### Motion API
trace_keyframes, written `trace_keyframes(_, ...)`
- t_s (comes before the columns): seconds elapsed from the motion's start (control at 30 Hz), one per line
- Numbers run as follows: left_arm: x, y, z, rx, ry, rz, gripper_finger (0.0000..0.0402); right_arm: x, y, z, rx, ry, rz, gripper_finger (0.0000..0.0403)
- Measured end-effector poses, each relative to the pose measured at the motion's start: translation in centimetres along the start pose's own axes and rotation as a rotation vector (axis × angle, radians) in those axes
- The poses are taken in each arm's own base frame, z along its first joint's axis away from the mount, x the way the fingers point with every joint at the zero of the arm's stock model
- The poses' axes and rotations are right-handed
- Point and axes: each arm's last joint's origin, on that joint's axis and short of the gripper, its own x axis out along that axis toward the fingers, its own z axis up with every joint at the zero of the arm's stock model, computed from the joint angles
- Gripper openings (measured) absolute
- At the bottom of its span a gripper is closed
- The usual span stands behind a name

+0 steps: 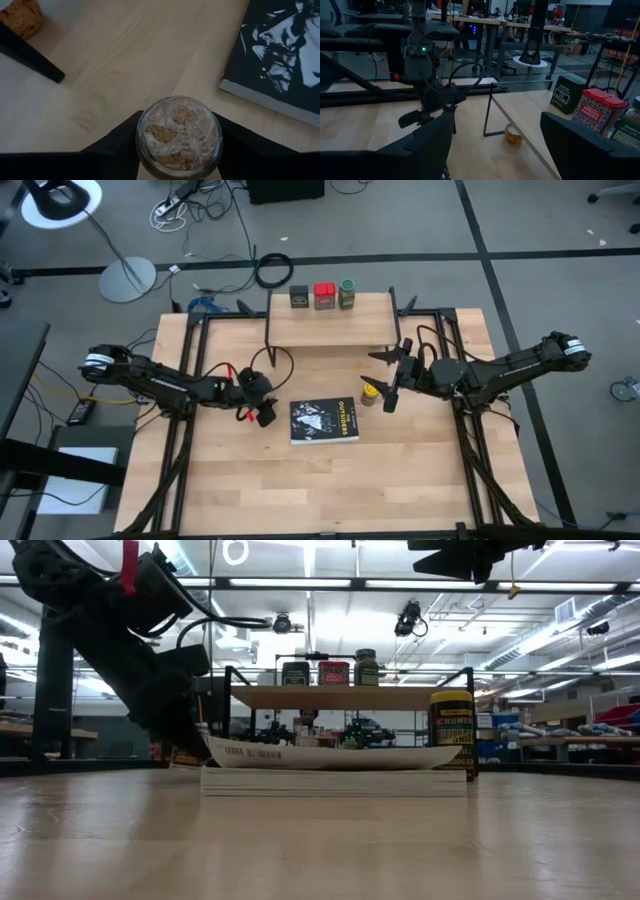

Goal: Shelf spices
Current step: Remove the transparent seasoning bottle from the shelf, then remove the black seasoning can from the shelf

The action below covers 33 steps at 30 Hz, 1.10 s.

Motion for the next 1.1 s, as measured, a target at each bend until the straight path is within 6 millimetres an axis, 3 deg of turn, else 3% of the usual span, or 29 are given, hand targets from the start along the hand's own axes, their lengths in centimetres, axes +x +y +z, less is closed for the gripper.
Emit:
trace_keyframes(0.23,0.0,-0.3,0.7,-0.030,-0.071,-0.032,0.0219,0.0,0.0,0.0,0.000,0.000,0.000,0.0297)
trace_keyframes(0.57,-0.1,-0.5,1.1,-0.059,-0.087,-0.047,0.0268,0.0,0.0,0.0,0.001,0.000,0.000,0.0297)
trace_keyframes(0.87,-1.4,-2.1,5.6,0.006,-0.209,-0.105,0.0269,0.0,0.0,0.0,0.002,0.000,0.009,0.0297)
trace_keyframes(1.1,-3.6,-1.2,11.7,0.139,-0.204,0.057,0.0269,0.0,0.1,0.0,0.002,0.000,0.012,0.0297)
